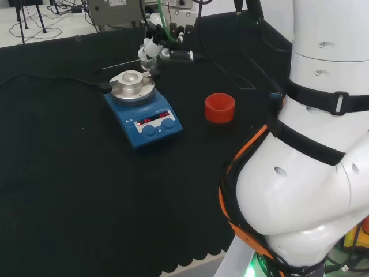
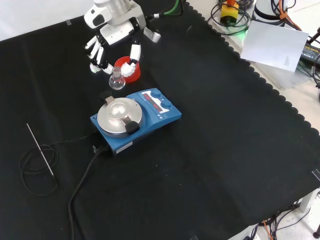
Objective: Place the round-bottom flask on the heater.
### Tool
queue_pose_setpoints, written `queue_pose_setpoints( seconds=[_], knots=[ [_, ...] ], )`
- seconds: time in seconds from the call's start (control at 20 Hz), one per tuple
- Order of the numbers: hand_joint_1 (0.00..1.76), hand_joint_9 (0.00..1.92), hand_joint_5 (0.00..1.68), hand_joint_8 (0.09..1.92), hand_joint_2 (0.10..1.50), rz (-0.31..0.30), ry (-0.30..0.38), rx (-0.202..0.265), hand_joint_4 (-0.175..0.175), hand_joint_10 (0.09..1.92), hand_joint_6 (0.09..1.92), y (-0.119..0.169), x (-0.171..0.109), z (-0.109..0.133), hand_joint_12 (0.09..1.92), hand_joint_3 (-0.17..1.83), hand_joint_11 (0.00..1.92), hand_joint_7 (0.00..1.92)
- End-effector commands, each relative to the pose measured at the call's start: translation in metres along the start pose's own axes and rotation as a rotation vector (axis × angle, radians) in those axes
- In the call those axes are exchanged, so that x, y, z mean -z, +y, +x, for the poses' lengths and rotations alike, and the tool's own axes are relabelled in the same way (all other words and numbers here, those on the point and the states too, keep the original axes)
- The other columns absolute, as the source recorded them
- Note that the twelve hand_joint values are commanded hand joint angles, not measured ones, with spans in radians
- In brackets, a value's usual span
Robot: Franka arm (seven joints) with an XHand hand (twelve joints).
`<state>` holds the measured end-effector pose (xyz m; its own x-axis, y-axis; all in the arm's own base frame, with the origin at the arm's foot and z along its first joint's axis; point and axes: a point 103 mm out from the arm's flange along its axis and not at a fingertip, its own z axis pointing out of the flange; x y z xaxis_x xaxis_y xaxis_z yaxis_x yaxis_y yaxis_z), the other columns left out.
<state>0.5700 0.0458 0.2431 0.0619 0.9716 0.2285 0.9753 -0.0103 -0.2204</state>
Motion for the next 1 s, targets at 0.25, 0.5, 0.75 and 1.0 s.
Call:
queue_pose_setpoints(
  seconds=[0.25,0.5,0.75,1.0],
  knots=[
    [1.08,0.63,0.95,0.67,0.73,0.039,-0.006,0.044,-0.037,0.65,1.32,0.018,-0.009,0.025,1.33,0.87,0.21,0.47],
    [1.08,0.63,0.96,0.67,0.73,0.053,-0.009,0.061,-0.036,0.65,1.32,0.025,-0.015,0.033,1.33,0.87,0.21,0.47],
    [1.08,0.63,0.96,0.67,0.73,0.068,-0.007,0.071,-0.036,0.65,1.32,0.029,-0.022,0.039,1.33,0.87,0.21,0.47],
    [1.08,0.63,0.96,0.67,0.73,0.08,-0.009,0.074,-0.035,0.65,1.32,0.029,-0.03,0.041,1.33,0.88,0.21,0.47]
  ],
)
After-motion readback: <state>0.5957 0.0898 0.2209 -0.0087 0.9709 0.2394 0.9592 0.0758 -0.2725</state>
